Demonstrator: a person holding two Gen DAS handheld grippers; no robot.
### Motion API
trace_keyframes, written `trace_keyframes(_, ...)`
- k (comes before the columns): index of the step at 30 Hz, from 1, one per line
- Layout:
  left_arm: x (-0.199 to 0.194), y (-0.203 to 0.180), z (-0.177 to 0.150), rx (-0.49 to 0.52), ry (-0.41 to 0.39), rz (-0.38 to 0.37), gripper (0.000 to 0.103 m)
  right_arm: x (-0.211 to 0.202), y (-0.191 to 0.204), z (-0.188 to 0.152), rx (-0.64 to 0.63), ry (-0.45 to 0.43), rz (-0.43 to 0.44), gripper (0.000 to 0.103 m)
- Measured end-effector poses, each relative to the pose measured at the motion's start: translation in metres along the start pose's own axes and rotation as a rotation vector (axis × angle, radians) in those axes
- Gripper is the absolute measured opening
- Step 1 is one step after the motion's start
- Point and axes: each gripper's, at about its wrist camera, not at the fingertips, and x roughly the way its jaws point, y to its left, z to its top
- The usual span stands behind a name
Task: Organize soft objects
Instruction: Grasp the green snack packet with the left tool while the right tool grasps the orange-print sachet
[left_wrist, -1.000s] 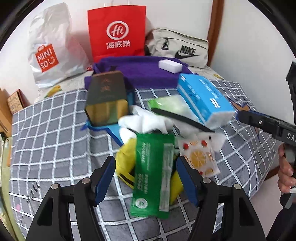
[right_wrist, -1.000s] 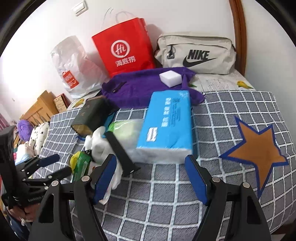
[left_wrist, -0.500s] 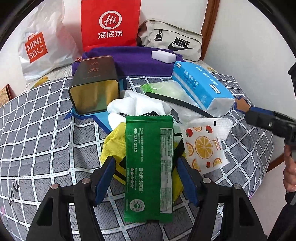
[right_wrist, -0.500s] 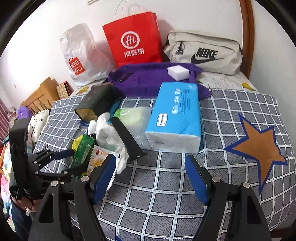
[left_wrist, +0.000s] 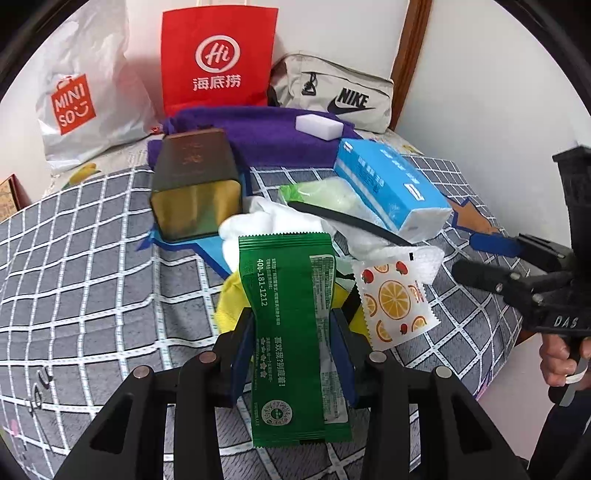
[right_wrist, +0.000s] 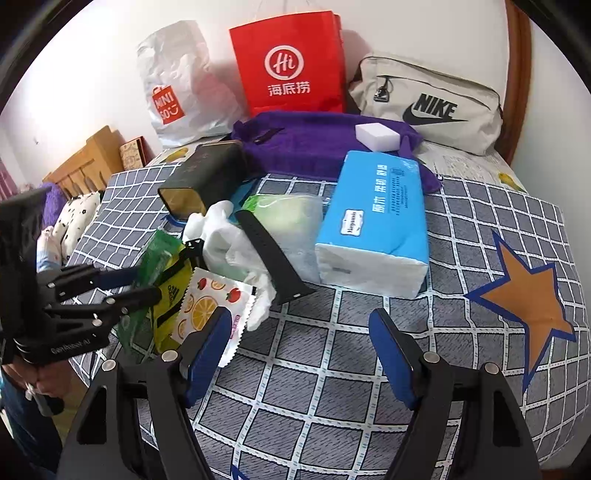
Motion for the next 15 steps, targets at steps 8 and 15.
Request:
trace_keyframes(8, -0.009, 0.019, -0.001, -0.055, -0.013, 0.043, 0.038, 0.005, 0.023, -0.002, -0.028, 0.020, 0.060, 0.076)
trace_keyframes(15, -0.007, 0.031, -0.007, -0.087, -0.001, 0.045, 0.038, 0.022, 0.052, -0.006, -0.057, 0.083, 0.090, 0.076)
